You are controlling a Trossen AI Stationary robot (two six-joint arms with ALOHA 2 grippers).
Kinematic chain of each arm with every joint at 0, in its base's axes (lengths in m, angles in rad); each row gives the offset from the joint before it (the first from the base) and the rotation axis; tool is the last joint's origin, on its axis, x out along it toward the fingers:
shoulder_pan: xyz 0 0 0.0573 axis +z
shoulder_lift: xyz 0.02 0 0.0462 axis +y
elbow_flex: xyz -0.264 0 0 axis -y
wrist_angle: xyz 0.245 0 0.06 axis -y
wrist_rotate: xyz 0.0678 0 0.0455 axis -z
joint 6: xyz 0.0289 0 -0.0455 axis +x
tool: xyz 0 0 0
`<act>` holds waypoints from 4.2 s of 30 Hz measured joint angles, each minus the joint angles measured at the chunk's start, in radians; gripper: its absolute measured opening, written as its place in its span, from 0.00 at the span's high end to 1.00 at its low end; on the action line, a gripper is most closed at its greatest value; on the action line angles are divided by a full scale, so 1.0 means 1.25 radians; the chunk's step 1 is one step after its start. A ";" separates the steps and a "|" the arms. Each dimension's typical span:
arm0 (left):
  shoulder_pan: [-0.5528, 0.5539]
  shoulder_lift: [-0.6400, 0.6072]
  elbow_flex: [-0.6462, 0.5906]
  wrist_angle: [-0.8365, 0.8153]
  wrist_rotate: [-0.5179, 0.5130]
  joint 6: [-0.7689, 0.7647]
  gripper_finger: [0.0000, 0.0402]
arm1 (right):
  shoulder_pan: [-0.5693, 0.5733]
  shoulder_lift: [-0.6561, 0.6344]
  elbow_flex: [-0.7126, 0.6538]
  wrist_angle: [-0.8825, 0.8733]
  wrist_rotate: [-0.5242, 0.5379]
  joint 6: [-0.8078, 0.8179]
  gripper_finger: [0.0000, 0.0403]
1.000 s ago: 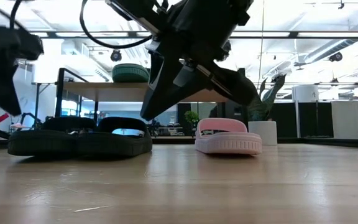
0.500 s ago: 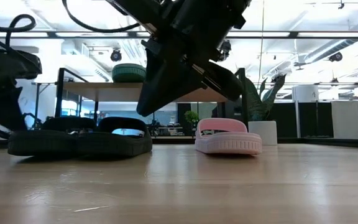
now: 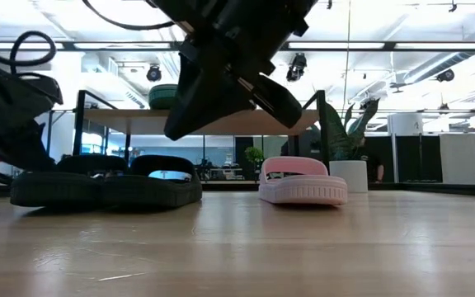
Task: Pick and place slides into the shelf
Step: Move the black slide under the shelf
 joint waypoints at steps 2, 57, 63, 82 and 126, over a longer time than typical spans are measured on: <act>0.001 0.000 -0.020 0.029 -0.003 0.000 1.00 | -0.002 0.000 0.000 0.001 0.000 0.000 0.98; -0.024 -0.195 0.269 -0.164 0.130 0.272 1.00 | -0.183 0.041 -0.013 -0.193 -0.009 -0.106 0.98; -0.028 -0.162 0.253 -0.205 0.142 0.208 1.00 | -0.181 0.040 -0.013 -0.170 -0.040 -0.127 0.98; -0.053 -0.081 0.008 0.037 0.185 -0.008 1.00 | -0.135 -0.033 -0.012 -0.187 -0.029 -0.117 0.98; 0.072 -0.065 -0.121 0.301 0.151 0.115 1.00 | -0.113 -0.042 -0.011 -0.207 -0.037 -0.068 0.98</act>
